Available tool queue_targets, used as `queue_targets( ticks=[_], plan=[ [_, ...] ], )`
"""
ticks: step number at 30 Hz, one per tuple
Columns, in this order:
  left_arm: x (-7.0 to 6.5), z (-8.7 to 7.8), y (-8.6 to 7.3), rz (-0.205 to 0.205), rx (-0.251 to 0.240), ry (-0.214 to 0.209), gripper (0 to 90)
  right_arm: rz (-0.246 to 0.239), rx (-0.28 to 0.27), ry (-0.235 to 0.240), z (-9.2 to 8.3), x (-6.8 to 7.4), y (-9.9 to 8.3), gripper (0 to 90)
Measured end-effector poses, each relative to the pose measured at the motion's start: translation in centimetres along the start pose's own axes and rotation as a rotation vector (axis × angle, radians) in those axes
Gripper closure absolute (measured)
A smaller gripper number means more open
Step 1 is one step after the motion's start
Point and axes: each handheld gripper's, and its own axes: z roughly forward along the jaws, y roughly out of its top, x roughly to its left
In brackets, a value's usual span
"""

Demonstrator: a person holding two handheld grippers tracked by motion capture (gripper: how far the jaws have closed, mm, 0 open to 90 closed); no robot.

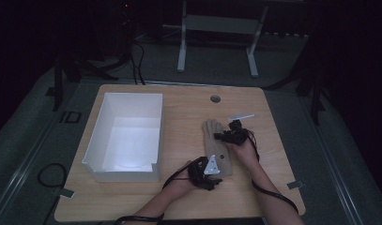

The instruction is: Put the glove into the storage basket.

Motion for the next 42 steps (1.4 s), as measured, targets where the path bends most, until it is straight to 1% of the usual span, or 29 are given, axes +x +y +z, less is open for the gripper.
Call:
queue_targets(
  ticks=[2, 3, 4, 5, 6, 7, 8, 9, 11, 14, 16, 19, 20, 22, 23, 24, 25, 28, 31, 32, 34, 36, 38, 40, 42],
  plan=[
    [0.1, 0.0, 0.0, -0.006, 0.005, 0.007, 45.4, 0.000, -0.001, -0.003, 0.0, 0.1, 0.0, 67.2],
    [0.2, 0.0, 0.1, -0.010, 0.007, 0.026, 50.9, 0.003, -0.003, 0.000, 0.0, 0.1, 0.0, 67.5],
    [0.4, 0.0, 0.1, -0.013, 0.013, 0.040, 59.7, 0.009, -0.008, 0.004, 0.0, 0.0, 0.0, 67.9],
    [0.7, -0.1, 0.1, -0.039, 0.008, 0.039, 66.0, 0.019, -0.007, 0.011, 0.0, 0.0, 0.0, 68.0],
    [1.1, -0.2, 0.2, -0.078, 0.006, 0.026, 73.8, 0.024, -0.010, 0.012, 0.0, 0.0, 0.1, 68.4],
    [1.4, -0.2, 0.2, -0.101, 0.007, 0.013, 77.3, 0.025, -0.010, 0.015, -0.1, 0.0, 0.1, 68.6],
    [1.4, -0.3, 0.2, -0.101, 0.011, 0.013, 78.6, 0.023, -0.010, 0.013, -0.1, 0.1, 0.2, 68.7],
    [1.3, -0.3, 0.3, -0.106, 0.010, 0.015, 79.3, 0.023, -0.011, 0.012, -0.2, 0.1, 0.2, 69.0],
    [1.2, -0.4, 0.5, -0.093, 0.021, 0.025, 80.2, 0.019, -0.015, 0.007, -0.4, 0.2, 0.4, 69.1],
    [1.6, -0.8, 0.9, -0.118, 0.020, 0.017, 80.9, 0.019, -0.034, 0.009, -0.8, 0.2, 0.6, 69.2],
    [1.9, -1.2, 1.1, -0.135, 0.017, 0.005, 81.0, 0.023, -0.047, 0.021, -1.2, 0.3, 0.9, 69.2],
    [2.1, -1.7, 1.5, -0.141, 0.014, 0.006, 81.0, 0.031, -0.060, 0.031, -1.8, 0.5, 1.4, 69.2],
    [2.2, -1.8, 1.6, -0.152, 0.010, 0.004, 81.1, 0.031, -0.065, 0.035, -2.0, 0.5, 1.5, 69.2],
    [2.4, -2.4, 2.0, -0.149, 0.012, 0.006, 81.0, 0.029, -0.080, 0.040, -2.5, 0.6, 1.9, 69.1],
    [2.4, -2.6, 2.2, -0.157, 0.004, 0.004, 81.1, 0.032, -0.087, 0.045, -2.8, 0.7, 2.1, 69.2],
    [2.5, -2.8, 2.4, -0.157, 0.006, 0.008, 81.0, 0.037, -0.094, 0.050, -3.0, 0.8, 2.3, 69.2],
    [2.5, -3.1, 2.6, -0.146, 0.012, 0.015, 81.0, 0.040, -0.103, 0.058, -3.3, 0.8, 2.4, 69.1],
    [2.6, -3.9, 3.3, -0.142, 0.016, 0.019, 81.0, 0.038, -0.122, 0.063, -4.2, 1.2, 3.1, 69.1],
    [2.7, -4.8, 4.0, -0.146, 0.009, 0.015, 81.0, 0.028, -0.141, 0.068, -5.0, 1.6, 3.7, 69.0],
    [2.8, -5.2, 4.2, -0.131, 0.017, 0.015, 81.0, 0.024, -0.148, 0.072, -5.3, 1.7, 3.9, 69.0],
    [2.9, -5.8, 4.6, -0.143, 0.010, 0.014, 81.0, 0.019, -0.155, 0.075, -5.7, 2.0, 4.2, 69.1],
    [3.0, -6.4, 5.0, -0.129, 0.018, 0.019, 81.0, 0.020, -0.164, 0.083, -6.1, 2.3, 4.6, 69.1],
    [3.1, -6.7, 5.1, -0.133, 0.018, 0.016, 81.0, 0.014, -0.169, 0.083, -6.3, 2.4, 4.8, 69.1],
    [3.2, -7.6, 5.7, -0.124, 0.028, 0.026, 81.0, 0.018, -0.186, 0.102, -6.9, 2.8, 5.4, 69.1],
    [3.3, -8.2, 6.0, -0.115, 0.032, 0.033, 81.0, 0.012, -0.197, 0.108, -7.2, 3.1, 5.9, 69.1]
  ],
)
